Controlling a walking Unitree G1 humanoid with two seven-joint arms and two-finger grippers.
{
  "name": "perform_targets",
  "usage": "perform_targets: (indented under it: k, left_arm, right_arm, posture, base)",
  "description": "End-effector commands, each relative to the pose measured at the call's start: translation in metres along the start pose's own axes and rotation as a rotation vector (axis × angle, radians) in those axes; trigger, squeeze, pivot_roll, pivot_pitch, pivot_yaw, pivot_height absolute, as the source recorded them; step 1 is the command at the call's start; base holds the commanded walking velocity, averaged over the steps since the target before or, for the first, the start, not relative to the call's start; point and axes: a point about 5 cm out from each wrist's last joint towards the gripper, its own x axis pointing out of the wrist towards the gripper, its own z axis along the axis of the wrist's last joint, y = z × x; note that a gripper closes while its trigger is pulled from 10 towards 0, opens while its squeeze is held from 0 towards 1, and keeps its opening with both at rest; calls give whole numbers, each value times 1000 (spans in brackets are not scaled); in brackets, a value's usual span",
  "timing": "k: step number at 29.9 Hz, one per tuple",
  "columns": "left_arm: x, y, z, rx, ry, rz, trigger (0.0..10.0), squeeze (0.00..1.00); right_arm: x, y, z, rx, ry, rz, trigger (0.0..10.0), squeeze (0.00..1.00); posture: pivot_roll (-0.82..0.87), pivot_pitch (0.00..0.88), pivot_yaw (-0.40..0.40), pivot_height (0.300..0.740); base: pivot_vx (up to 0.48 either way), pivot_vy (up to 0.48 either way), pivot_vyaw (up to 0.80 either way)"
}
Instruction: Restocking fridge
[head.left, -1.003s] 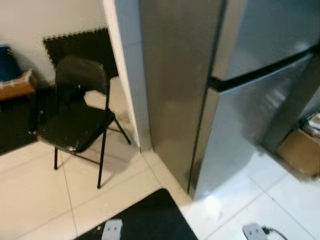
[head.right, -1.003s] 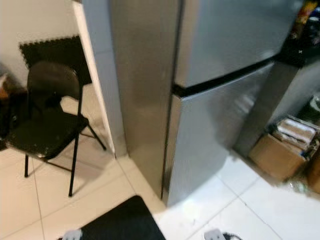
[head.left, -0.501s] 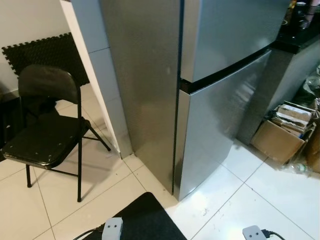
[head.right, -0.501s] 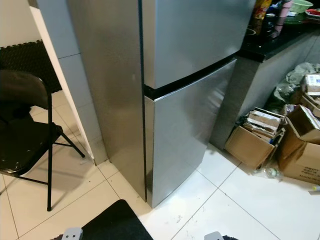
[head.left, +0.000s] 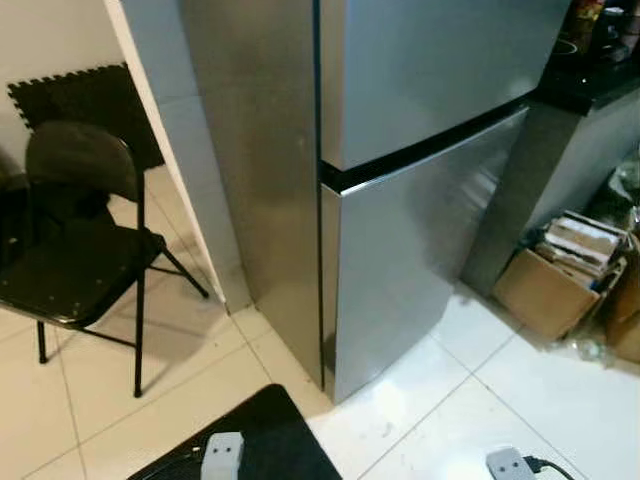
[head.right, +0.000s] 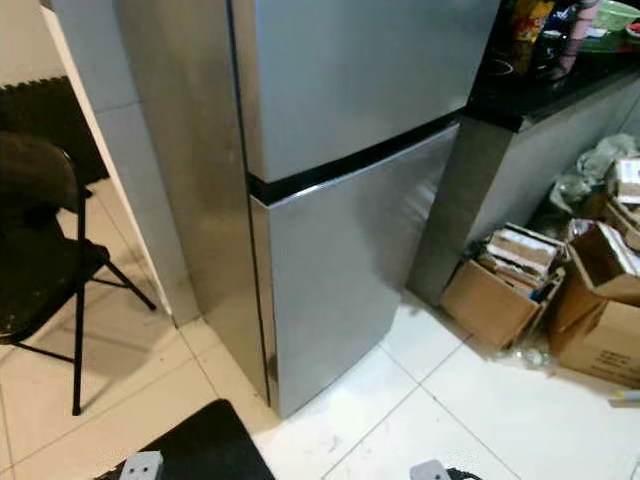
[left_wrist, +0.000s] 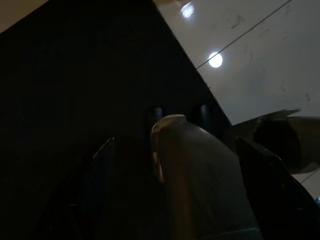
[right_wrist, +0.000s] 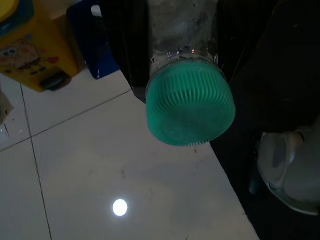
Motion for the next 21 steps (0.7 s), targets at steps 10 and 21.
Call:
perform_targets:
  k: [10, 21]
  left_arm:
    - [0, -1, -3, -27, 4, 9, 10000, 0]
    - [-2, 13, 6, -93, -45, 94, 10000, 0]
  right_arm:
    - [0, 1, 3, 9, -7, 5, 10000, 0]
    - [0, 0, 3, 7, -7, 8, 10000, 0]
  posture:
    - [-55, 0, -14, 740]
    - [-53, 0, -17, 740]
  base:
    - [0, -379, 0]
    - [0, 0, 0]
